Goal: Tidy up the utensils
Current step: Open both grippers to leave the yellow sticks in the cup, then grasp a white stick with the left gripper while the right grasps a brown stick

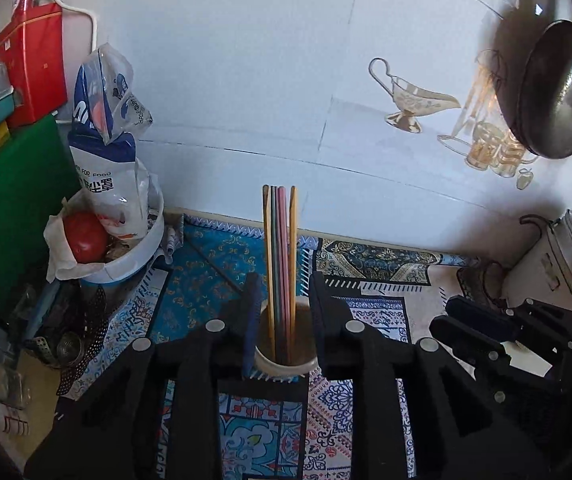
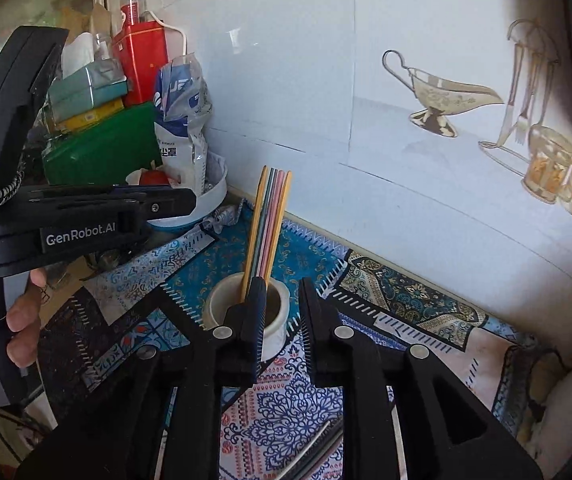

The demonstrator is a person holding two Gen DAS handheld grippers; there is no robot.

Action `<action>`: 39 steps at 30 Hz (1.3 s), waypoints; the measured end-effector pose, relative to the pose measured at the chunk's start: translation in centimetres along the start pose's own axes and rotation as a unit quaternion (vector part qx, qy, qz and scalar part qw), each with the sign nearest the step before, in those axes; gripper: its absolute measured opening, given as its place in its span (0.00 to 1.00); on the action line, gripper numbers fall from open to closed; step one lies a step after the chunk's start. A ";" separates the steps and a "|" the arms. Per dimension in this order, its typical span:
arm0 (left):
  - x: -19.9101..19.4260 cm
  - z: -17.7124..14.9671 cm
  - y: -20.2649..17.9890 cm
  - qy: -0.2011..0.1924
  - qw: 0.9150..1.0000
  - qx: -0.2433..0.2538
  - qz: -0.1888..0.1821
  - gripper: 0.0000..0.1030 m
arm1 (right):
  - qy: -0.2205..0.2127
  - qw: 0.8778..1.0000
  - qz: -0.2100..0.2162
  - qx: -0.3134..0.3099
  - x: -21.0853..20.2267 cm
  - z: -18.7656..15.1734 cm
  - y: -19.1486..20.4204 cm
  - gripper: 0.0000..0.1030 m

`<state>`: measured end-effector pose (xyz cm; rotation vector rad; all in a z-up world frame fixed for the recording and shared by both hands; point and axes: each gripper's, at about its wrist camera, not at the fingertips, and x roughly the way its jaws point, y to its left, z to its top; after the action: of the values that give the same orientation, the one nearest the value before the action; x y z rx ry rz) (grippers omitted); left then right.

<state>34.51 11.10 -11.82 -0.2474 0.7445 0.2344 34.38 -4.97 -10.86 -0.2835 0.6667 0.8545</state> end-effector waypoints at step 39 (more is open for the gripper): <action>11.7 -19.5 -11.5 0.256 0.954 0.131 -0.083 0.18 | 0.213 0.963 -0.032 0.160 1.4 -20.6 -3.3 0.26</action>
<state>33.83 -4.24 -32.18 -0.1157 1.2516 -0.0963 28.78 -16.22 -27.63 -0.1948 1.1770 0.6134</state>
